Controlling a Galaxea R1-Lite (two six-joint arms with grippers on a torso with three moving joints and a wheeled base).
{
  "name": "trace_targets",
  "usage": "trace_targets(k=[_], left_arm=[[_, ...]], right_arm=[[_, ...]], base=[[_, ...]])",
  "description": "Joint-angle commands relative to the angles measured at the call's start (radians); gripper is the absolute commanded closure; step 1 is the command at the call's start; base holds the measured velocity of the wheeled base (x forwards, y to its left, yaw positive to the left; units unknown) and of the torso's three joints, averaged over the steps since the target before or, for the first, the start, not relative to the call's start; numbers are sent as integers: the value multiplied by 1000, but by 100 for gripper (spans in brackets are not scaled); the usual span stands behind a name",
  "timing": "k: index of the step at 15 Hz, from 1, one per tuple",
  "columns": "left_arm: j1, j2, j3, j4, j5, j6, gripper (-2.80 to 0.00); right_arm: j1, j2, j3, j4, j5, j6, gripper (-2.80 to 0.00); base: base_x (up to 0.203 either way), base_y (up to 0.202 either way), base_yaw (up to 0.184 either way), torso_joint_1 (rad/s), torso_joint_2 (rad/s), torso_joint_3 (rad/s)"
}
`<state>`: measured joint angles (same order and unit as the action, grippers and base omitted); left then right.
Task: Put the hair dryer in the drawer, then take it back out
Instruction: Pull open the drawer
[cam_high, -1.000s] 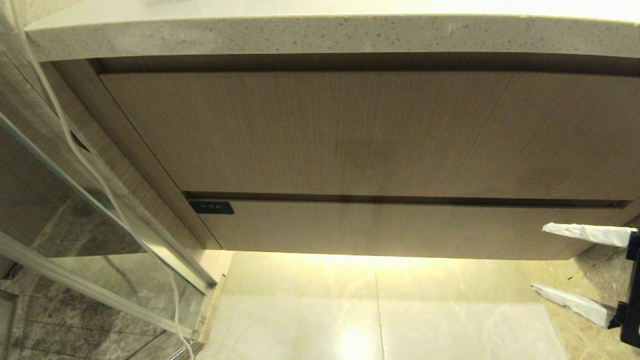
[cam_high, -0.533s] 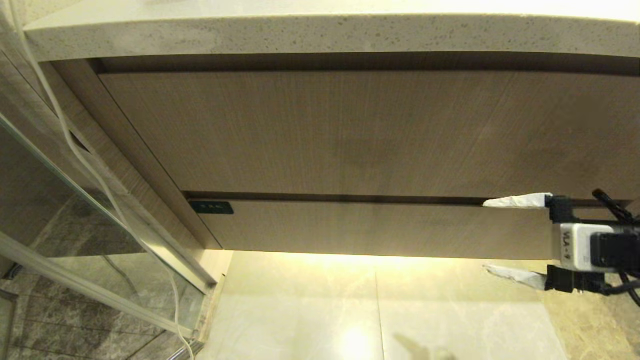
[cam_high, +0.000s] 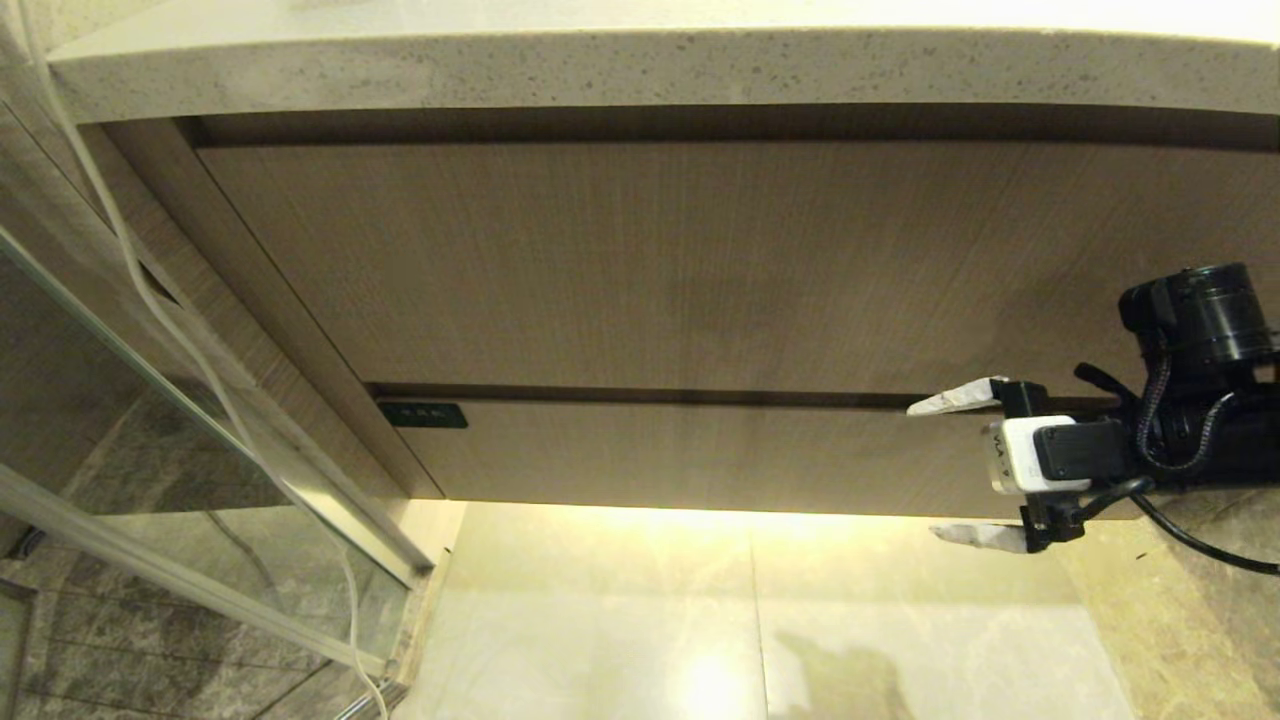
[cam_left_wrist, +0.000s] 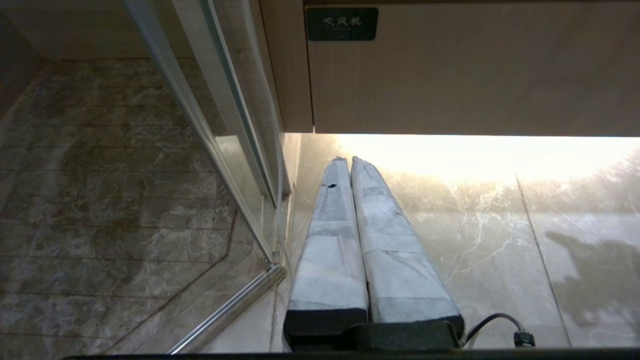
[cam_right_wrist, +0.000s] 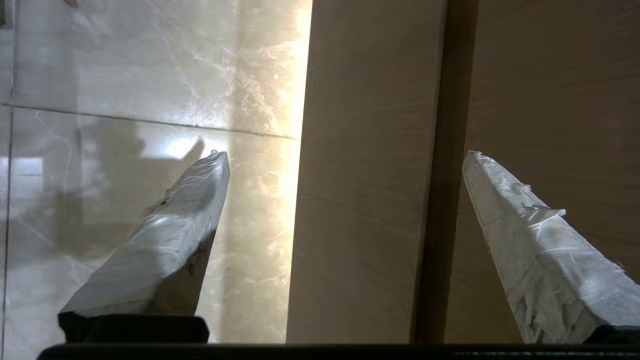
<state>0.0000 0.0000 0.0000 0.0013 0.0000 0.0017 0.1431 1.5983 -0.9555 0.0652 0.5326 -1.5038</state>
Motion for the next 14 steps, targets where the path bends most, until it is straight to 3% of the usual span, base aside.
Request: trace_targets(k=[1,7,11,14], left_arm=[[0,0,0,0,0,0,0],[0,0,0,0,0,0,0],[0,0,0,0,0,0,0],[0,0,0,-1,0,0,0]], right_arm=[[36,67,-51,11,-23,-2,-280],[94,165,-133,11,-128,5,-280],[110,195,-144,3,-148,4,-280],[116,227,-173,4,-223,13,-280]], base=[[0,0,0,0,0,0],[0,0,0,0,0,0],[0,0,0,0,0,0],[0,0,0,0,0,0]])
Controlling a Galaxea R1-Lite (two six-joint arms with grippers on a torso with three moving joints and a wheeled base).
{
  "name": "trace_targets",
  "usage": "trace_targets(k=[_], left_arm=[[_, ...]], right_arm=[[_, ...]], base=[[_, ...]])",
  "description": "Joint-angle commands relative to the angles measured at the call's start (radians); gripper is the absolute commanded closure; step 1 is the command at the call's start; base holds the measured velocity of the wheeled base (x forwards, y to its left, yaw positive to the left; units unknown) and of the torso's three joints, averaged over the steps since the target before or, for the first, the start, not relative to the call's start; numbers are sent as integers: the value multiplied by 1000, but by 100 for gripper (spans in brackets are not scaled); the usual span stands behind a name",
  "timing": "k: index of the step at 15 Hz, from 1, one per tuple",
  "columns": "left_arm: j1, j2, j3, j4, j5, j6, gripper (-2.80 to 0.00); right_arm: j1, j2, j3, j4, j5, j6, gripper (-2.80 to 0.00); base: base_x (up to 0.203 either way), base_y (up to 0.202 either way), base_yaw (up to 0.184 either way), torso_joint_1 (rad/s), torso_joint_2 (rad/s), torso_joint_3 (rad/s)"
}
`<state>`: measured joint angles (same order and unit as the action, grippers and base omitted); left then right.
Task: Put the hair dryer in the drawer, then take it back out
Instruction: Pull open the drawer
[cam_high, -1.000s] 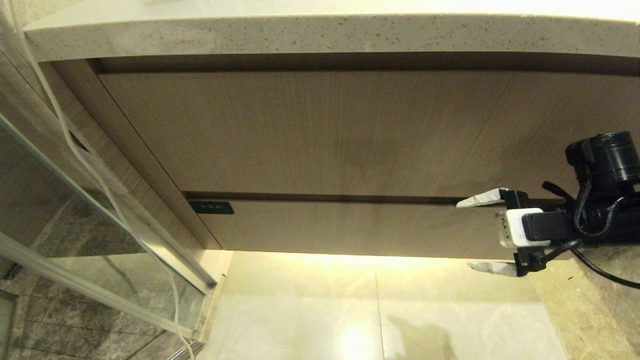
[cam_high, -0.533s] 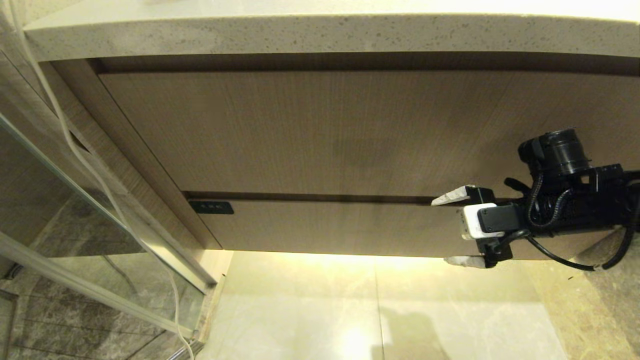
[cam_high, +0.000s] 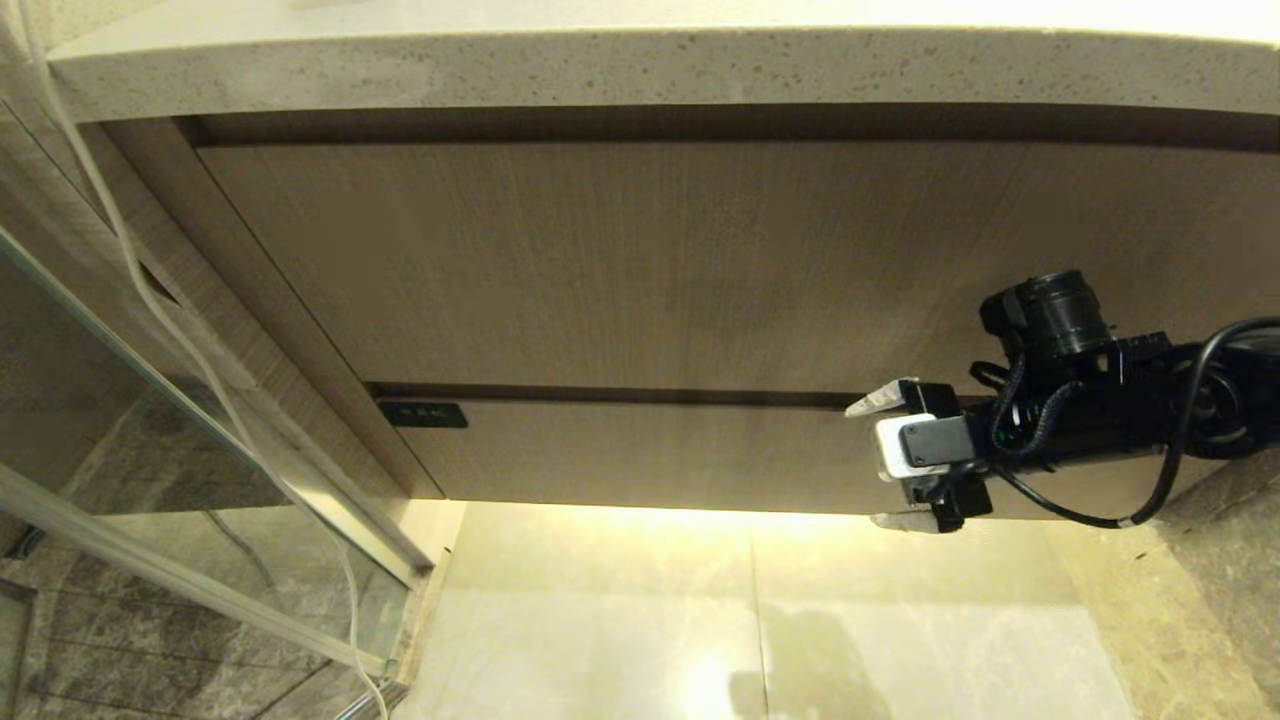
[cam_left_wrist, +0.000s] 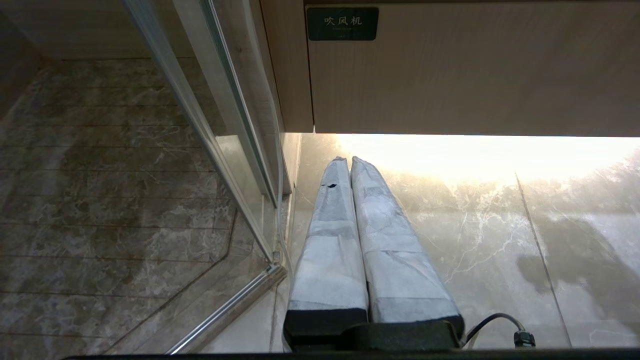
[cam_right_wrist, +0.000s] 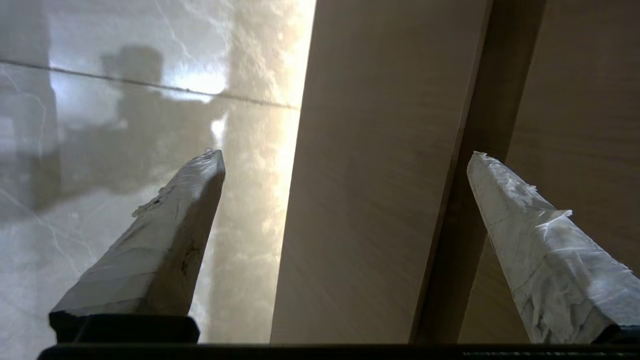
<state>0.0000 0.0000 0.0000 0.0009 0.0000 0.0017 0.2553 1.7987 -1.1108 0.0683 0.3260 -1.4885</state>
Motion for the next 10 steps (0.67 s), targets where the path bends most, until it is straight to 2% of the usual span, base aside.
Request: trace_targets(k=[1,4,8,10], left_arm=[[0,0,0,0,0,0,0],[0,0,0,1,0,0,0],[0,0,0,1,0,0,0],[0,0,0,0,0,0,0]], right_arm=[[8,41,-25,-1,-26,26,-280],[13,60,-38,-20,-83,65,-280],[14,86,-39,-54,-90,92,-280],[22,103,-36,-103,-94,136,-280]], base=[[0,0,0,0,0,0],[0,0,0,0,0,0],[0,0,0,0,0,0],[0,0,0,0,0,0]])
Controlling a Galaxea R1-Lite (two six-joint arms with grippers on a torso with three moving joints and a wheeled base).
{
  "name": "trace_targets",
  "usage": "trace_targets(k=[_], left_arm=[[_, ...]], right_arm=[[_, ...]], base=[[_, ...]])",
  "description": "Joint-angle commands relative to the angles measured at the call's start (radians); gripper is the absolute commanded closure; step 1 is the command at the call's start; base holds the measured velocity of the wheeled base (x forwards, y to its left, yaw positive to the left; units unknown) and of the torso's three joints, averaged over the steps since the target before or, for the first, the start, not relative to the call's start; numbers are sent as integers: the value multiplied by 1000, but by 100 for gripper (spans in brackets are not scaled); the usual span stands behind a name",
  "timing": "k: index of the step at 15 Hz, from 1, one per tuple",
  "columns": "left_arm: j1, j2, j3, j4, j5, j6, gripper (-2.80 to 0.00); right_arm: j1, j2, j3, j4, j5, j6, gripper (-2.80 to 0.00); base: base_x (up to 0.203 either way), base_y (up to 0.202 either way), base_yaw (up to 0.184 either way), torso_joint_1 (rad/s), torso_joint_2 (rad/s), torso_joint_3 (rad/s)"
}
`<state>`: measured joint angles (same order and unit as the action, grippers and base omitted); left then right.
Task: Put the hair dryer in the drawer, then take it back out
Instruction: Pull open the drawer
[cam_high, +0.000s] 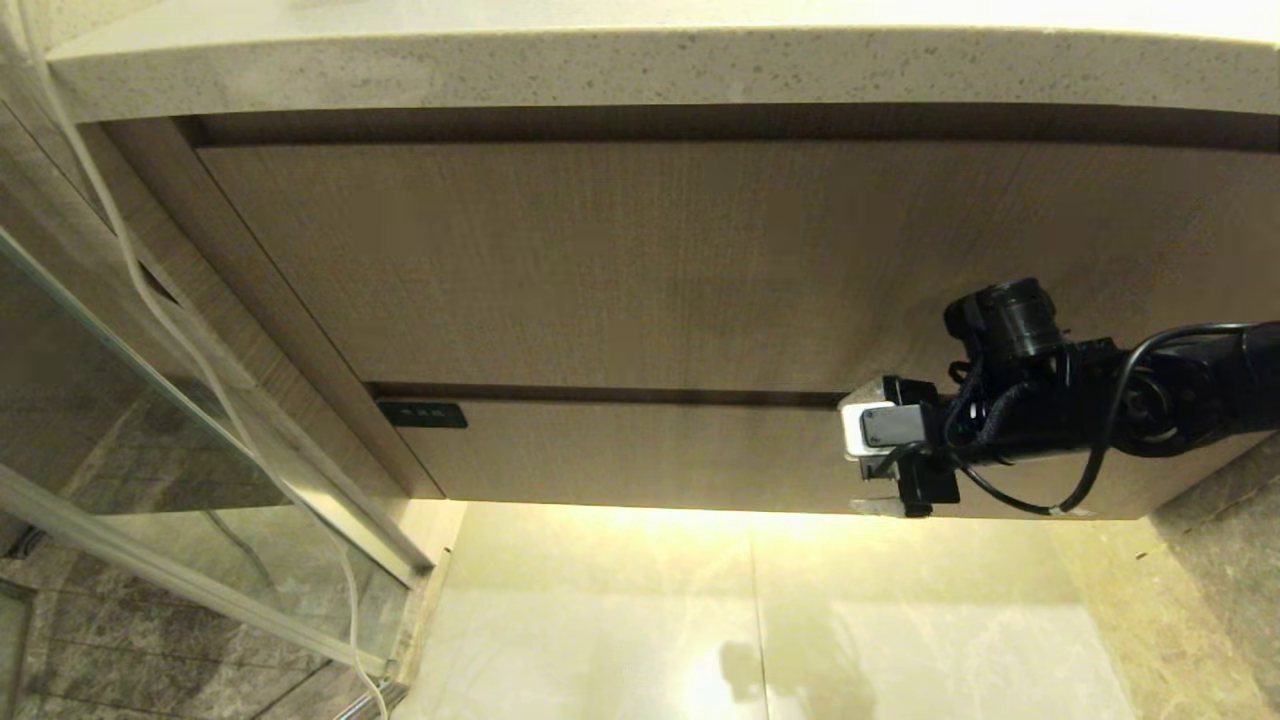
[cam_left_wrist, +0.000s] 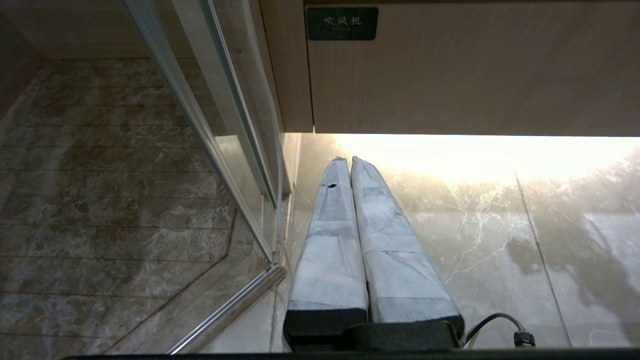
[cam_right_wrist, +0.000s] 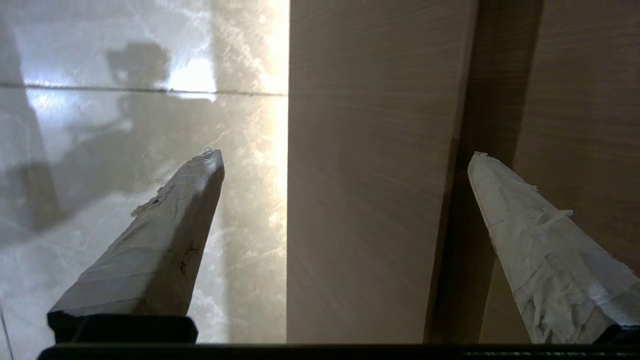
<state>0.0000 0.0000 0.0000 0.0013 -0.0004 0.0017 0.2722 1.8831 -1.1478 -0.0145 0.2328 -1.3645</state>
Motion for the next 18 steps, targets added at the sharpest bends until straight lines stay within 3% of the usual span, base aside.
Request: trace_targets(k=[1,12,18], left_arm=[[0,0,0,0,0,0,0],[0,0,0,0,0,0,0],[0,0,0,-1,0,0,0]], right_arm=[[14,26,-2,-44,-7,36,-280],[43,91,-33,-155,-78,123,-280],[51,122,-56,-168,-88,129,-280]], base=[[0,0,0,0,0,0],[0,0,0,0,0,0],[0,0,0,0,0,0]])
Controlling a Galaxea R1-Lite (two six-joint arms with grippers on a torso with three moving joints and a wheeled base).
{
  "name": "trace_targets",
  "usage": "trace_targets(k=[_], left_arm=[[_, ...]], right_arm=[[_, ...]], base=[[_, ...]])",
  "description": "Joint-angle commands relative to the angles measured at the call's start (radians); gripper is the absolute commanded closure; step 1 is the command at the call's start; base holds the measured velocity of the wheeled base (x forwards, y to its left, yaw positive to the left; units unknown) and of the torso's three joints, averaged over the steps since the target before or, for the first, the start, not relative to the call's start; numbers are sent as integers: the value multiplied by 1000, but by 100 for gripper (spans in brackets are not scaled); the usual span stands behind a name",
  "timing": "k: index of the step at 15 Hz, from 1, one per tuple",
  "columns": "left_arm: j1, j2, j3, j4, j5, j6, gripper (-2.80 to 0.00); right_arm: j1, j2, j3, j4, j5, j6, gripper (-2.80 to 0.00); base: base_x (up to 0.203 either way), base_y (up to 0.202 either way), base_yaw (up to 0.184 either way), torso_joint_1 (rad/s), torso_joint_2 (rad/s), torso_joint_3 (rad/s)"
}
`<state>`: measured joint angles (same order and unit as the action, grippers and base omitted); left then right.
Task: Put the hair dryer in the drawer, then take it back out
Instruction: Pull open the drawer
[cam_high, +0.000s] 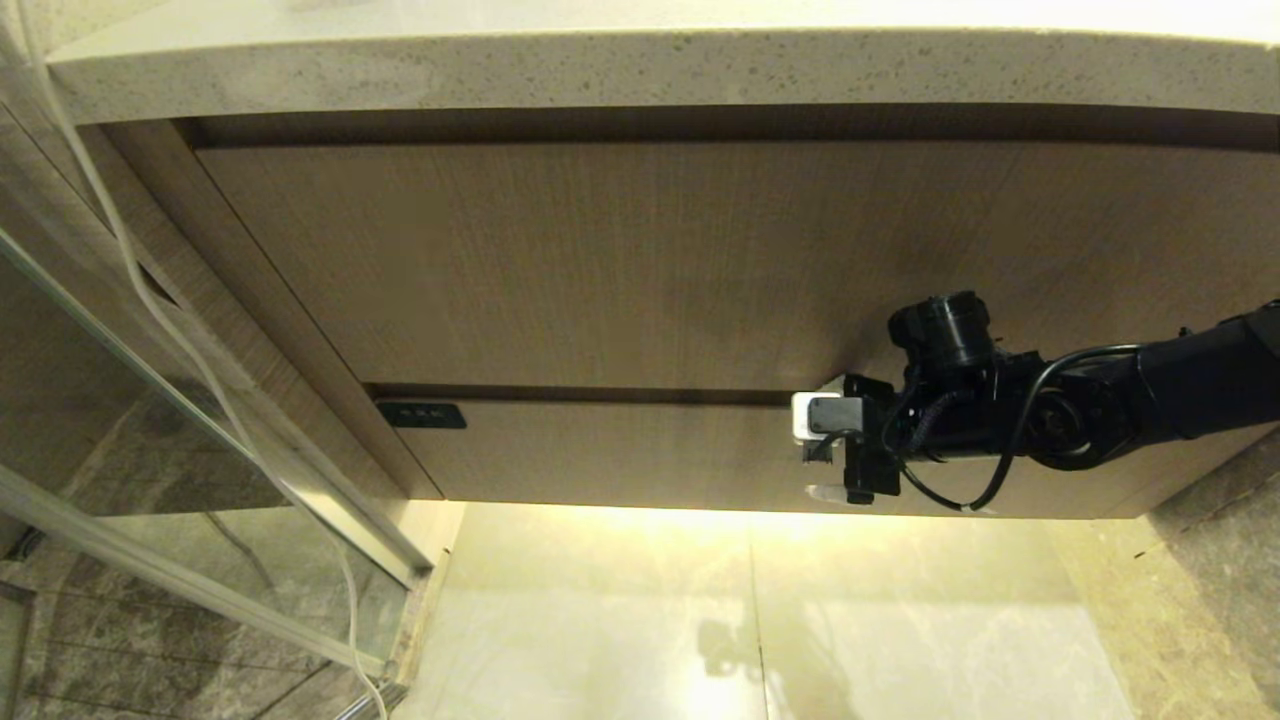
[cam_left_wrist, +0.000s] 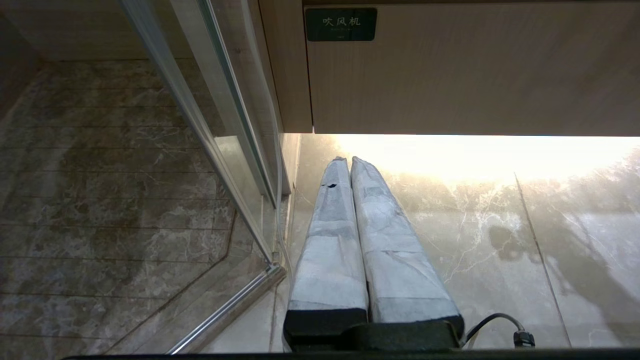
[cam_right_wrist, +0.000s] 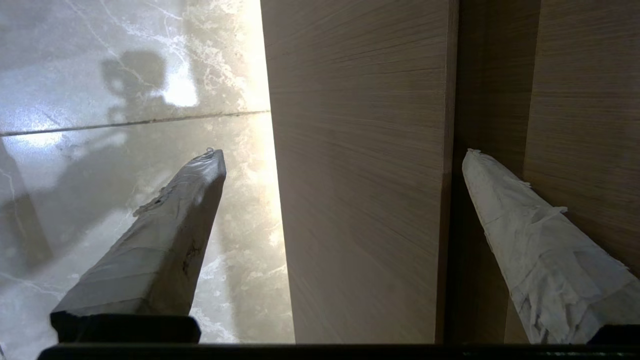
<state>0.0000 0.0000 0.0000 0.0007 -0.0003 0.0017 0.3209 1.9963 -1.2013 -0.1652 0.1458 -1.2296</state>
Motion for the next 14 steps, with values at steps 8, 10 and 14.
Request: trace_targets(k=[8,10,14], left_arm=[[0,0,0,1,0,0,0],[0,0,0,1,0,0,0],[0,0,0,1,0,0,0]], right_arm=[[33,35,-1,-16,-115,35,-280],[37,44,-1,-17,-120,38,-280],[37,44,6,16,-143,41,-280]], base=[[0,0,0,0,0,0],[0,0,0,0,0,0],[0,0,0,0,0,0]])
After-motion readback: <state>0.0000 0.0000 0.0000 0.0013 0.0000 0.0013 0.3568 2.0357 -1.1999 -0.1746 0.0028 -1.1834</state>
